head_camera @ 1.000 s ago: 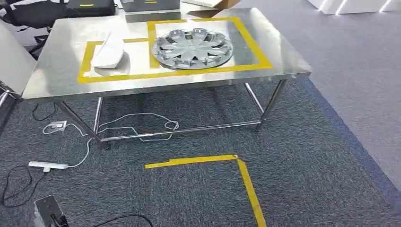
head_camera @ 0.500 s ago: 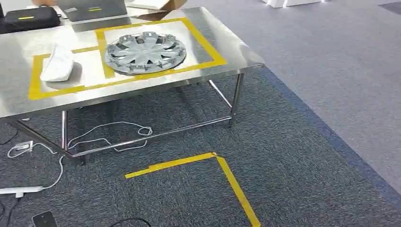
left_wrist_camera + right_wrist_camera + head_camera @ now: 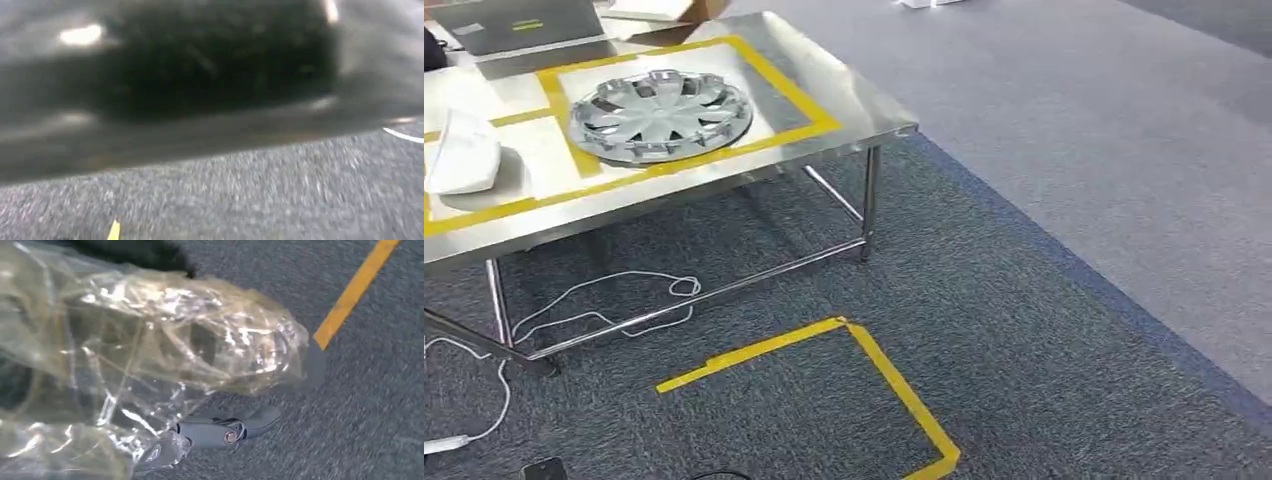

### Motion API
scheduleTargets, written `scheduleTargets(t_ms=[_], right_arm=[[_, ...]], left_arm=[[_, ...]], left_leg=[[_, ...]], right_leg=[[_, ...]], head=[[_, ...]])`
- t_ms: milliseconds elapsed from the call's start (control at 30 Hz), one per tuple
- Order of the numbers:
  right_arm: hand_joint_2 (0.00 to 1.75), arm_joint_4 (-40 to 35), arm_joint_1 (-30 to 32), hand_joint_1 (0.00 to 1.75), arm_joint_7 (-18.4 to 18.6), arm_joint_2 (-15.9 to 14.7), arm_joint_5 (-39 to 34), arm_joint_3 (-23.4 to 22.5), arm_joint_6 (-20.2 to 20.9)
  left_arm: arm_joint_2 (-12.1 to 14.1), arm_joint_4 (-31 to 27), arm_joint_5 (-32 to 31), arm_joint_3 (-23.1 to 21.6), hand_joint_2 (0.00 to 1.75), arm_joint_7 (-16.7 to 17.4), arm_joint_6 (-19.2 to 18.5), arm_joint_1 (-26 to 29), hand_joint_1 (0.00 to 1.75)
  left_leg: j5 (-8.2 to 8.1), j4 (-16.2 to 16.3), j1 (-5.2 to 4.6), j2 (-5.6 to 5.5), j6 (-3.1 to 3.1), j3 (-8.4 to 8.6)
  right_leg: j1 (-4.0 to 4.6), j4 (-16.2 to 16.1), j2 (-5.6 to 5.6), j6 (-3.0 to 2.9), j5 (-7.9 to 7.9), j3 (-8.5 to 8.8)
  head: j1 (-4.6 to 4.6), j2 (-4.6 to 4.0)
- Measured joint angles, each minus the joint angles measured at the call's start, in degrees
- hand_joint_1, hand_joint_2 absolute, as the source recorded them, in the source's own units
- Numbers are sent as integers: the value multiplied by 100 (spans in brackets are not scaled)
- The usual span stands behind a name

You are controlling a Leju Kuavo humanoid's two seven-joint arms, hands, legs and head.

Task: Take the parts from the cabinet and place them on the table.

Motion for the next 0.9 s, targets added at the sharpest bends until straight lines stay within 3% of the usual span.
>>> scheduleTargets(t_ms=[67, 133, 167, 200, 233, 300, 333, 367, 400, 433, 467, 500, 533, 667, 700, 733, 767, 800, 833, 867, 900], right_arm=[[0, 0, -50, 0, 0, 0, 0, 0, 0], [0, 0, -7, 0, 15, -2, -2, 0, -7], [0, 0, 12, 0, 35, -2, -4, 0, -15], [0, 0, 21, 0, 50, 0, -4, 0, -17], [0, 0, 8, 0, 72, 0, -4, -2, -22], [0, 0, -12, 0, 85, 0, -7, -2, -22], [0, 0, -9, 0, 85, 0, -4, -2, -22], [0, 0, -3, 0, 90, 0, -4, -2, -22], [0, 0, 6, 0, 105, 0, -2, -2, -24], [0, 0, 11, 0, 127, 0, 4, -2, -24], [0, 0, 9, 0, 138, 0, 9, -2, -24], [0, 0, 8, 0, 149, 2, 11, -2, -22], [0, 0, 2, 0, 157, 11, 11, -2, -22], [0, 0, 0, 0, 157, 11, 11, -2, -22], [0, 0, -21, 0, 177, 11, 11, -2, -24], [0, 0, -1, 0, 192, 11, 13, -2, -24], [0, 2, 28, 0, 249, 18, 53, 0, 13], [0, 2, -5, 0, 245, 22, 61, 0, 30], [0, 2, -10, 0, 243, 22, 63, 2, 39], [0, 2, -4, 0, 243, 22, 63, 2, 57], [0, 2, 8, 0, 245, 22, 61, 2, 70]], left_arm=[[0, 31, -2, 11, 0, -22, -35, 6, 0], [-2, 41, -53, 22, 0, -61, -153, -9, 0], [-2, 48, -114, 22, 0, -66, -199, -17, 0], [2, 63, -193, 20, 0, -66, -227, -31, 0], [0, 87, -289, 17, 0, -59, -258, -24, 0], [-2, 149, -380, 11, 0, -28, -262, 7, 0], [-4, 171, -387, 11, 0, -13, -258, 18, 0], [-2, 181, -422, 11, 0, 13, -258, 19, 0], [0, 190, -442, 11, 0, 46, -269, 14, 0], [2, 199, -491, 0, 0, 95, -299, 10, 0], [2, 205, -518, -13, 0, 166, -324, 6, 0], [2, 214, -555, -20, 0, 236, -343, 11, 0], [7, 225, -585, -20, 0, 310, -352, 8, 0], [7, 225, -586, -20, 0, 311, -352, 8, 0], [-11, 249, -621, -24, 0, 404, -352, 5, 0], [-37, 262, -636, -24, 0, 479, -337, -13, 0], [-186, 291, -621, -22, 0, 590, -251, -46, 0], [-244, 317, -682, -24, 0, 651, -228, -32, 0], [-256, 319, -737, -24, 0, 678, -196, -32, 0], [-302, 334, -844, -41, 0, 741, -157, -30, 0], [-328, 348, -964, -79, 0, 796, -142, -32, 0]], left_leg=[[-25, 22, -39, 133, -64, 7], [-33, 10, -29, 261, -110, 41], [-83, 36, -16, 258, -161, 34], [-212, 167, 7, -24, -201, 13], [-443, 474, 19, -235, -211, -106], [-896, 1412, 27, -425, -224, -502], [-955, 1713, 26, -453, -222, -647], [-884, 1729, 26, -461, -215, -665], [-686, 1559, 26, -467, -204, -611], [-376, 1156, 26, -502, -182, -456], [-95, 695, 27, -608, -156, -270], [88, 295, 38, -849, -126, -121], [45, 245, 44, -996, -103, -93], [39, 242, 44, -1006, -101, -90], [-8, 77, 65, -984, -102, -40], [-26, 108, 34, -906, -94, -73], [14, 32, 49, -641, 53, -45], [5, 32, 24, -484, 68, -47], [3, 33, 21, -393, 68, -52], [-1, 34, 19, -303, 69, -51], [-4, 34, 19, -241, 68, -49]], right_leg=[[25, -79, 104, -46, -1, 29], [34, -71, 239, -86, 3, -61], [-12, -114, 307, -141, 46, 28], [-18, -123, 357, -162, 59, 19], [-23, -119, 413, -201, 82, 11], [-20, -118, 590, -222, 94, -9], [-15, -114, 694, -222, 94, -8], [-13, -113, 775, -222, 95, 1], [-11, -109, 855, -221, 94, 10], [-11, -99, 950, -219, 94, 19], [-12, -92, 1028, -211, 90, 29], [-23, -89, 1087, -198, 85, 15], [-13, -80, 1111, -182, 85, 15], [-6, -77, 1116, -178, 83, 13], [-2, -29, 1224, -132, 83, -53], [-41, -42, 1302, -62, 116, -120], [-32, 427, 716, 59, -191, -403], [-57, 1214, 637, 92, -560, -793], [-63, 1592, 626, 112, -693, -977], [-66, 1747, 619, 127, -689, -1046], [-67, 1623, 611, 132, -566, -966]], head=[[-18, 0], [-13, 0], [-11, 0], [-35, 0], [-64, 0], [-68, 0], [-68, 0], [-66, 0], [-66, 0], [-64, 0], [-70, 0], [-68, 0], [-55, 0], [-55, 0], [-63, 0], [-54, 0], [-2, 0], [-7, 0], [2, 0], [-2, 0], [2, 0]])
